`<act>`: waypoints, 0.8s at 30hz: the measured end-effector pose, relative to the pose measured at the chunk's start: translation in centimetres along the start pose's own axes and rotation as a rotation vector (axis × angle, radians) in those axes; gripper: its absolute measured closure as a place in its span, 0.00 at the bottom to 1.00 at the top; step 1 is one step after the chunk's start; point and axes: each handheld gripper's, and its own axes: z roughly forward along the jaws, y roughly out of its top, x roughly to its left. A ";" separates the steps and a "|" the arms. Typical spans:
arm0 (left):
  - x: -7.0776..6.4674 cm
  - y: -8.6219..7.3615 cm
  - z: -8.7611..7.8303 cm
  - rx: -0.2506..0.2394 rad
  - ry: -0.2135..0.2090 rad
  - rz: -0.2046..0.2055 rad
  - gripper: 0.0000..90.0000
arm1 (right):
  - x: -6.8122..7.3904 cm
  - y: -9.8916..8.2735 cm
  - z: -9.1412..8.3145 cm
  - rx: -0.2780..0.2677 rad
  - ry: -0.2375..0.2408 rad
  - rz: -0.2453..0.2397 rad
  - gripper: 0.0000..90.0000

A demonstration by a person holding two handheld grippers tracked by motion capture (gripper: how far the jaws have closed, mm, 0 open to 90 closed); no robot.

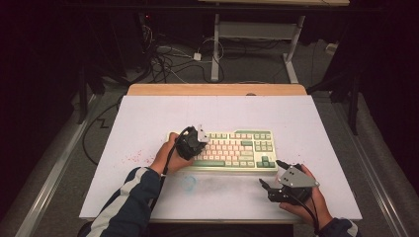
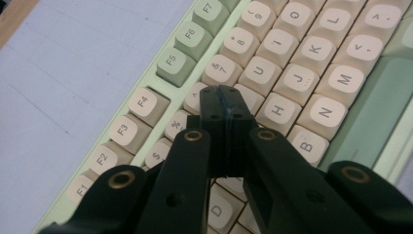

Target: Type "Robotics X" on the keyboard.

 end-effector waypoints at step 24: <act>-0.2 0.6 -1.1 -0.077 -0.016 0.007 0.82 | -0.1 0.1 -0.1 -0.001 0.001 -0.004 0.24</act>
